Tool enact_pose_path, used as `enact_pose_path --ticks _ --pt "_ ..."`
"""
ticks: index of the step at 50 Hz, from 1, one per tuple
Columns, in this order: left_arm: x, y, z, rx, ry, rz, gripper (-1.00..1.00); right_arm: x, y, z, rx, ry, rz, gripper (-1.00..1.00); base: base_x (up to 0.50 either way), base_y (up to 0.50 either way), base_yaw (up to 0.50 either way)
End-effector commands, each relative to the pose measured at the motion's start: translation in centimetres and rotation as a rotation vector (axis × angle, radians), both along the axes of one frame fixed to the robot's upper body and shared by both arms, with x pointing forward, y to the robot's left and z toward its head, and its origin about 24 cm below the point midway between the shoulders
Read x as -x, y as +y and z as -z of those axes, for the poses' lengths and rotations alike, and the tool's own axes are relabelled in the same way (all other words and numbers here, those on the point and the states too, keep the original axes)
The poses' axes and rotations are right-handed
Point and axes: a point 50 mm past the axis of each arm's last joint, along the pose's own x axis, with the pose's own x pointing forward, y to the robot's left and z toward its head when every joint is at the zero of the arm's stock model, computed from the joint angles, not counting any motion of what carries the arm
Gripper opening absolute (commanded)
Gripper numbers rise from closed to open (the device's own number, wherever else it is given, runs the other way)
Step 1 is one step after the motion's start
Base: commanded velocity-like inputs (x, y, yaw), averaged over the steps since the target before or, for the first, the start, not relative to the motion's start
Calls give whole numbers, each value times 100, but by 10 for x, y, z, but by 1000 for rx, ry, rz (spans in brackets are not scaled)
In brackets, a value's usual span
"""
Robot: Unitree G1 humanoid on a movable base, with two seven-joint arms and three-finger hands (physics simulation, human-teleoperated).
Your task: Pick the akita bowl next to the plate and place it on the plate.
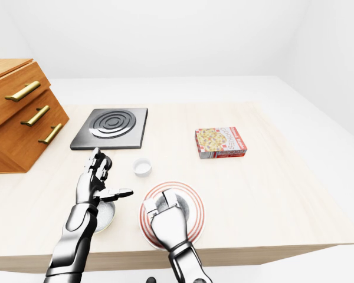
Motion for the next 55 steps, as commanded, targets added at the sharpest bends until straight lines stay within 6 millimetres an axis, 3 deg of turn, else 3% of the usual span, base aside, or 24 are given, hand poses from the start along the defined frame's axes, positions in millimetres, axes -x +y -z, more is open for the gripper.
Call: enact_pose_path --ticks 1,34,35,36,55 --pt "0 0 0 1 1 0 100 -2 -1 7 -41 20 1 -100 0 0 0" --pt "1 1 0 0 -1 -3 100 -5 -5 12 -45 35 22 -100 0 0 0" --pt "1 1 0 0 -1 -3 100 -5 -6 13 -49 53 35 -86 0 0 0" --pt "1 1 1 -1 -1 -4 100 -5 -6 11 -45 32 28 100 0 0 0" --pt "0 1 -1 0 -5 -6 100 -1 -15 -31 27 12 61 100 0 0 0"
